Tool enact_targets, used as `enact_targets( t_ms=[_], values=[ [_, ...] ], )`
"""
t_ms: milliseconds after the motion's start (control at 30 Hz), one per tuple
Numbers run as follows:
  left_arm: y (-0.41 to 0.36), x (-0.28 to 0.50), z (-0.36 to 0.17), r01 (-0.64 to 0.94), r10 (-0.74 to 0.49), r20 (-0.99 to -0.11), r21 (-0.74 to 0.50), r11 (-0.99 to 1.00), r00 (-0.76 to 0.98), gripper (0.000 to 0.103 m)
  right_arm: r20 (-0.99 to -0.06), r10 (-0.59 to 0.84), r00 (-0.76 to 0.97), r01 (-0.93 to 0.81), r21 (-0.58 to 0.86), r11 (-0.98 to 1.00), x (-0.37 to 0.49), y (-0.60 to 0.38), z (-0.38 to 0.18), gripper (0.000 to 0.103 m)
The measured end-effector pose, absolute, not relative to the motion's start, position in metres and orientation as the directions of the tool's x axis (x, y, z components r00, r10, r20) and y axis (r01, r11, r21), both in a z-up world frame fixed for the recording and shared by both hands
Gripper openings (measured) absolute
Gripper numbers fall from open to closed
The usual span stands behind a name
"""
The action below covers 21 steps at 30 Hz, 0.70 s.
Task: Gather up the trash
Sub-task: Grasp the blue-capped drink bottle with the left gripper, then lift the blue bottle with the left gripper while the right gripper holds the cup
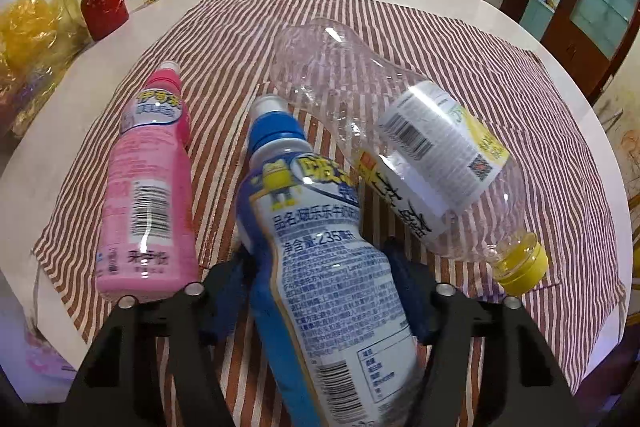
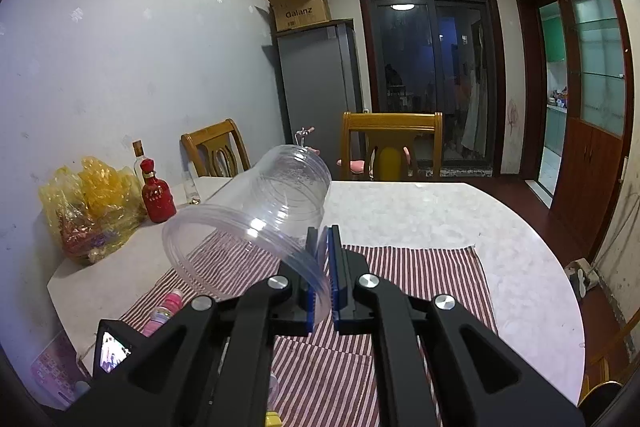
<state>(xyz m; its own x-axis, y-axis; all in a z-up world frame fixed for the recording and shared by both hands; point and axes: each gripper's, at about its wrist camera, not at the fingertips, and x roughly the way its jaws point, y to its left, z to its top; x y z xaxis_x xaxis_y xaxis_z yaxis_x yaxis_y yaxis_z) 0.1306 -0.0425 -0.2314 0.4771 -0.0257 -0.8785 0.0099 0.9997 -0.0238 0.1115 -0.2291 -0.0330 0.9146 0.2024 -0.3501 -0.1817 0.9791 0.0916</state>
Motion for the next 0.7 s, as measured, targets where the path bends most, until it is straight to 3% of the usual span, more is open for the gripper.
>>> enact_targets(
  t_ms=[67,700],
  values=[
    [-0.041,0.129,-0.230,0.016,-0.033,-0.878,-0.029,0.999,0.478,0.056,-0.340,0.204,0.918,-0.185,0.087,0.979,0.107,-0.228,-0.030,0.006],
    [-0.039,0.096,-0.181,0.079,-0.075,-0.795,-0.034,0.996,0.601,0.055,-0.283,0.227,0.932,-0.216,0.070,0.974,0.083,-0.216,-0.008,0.006]
  ],
)
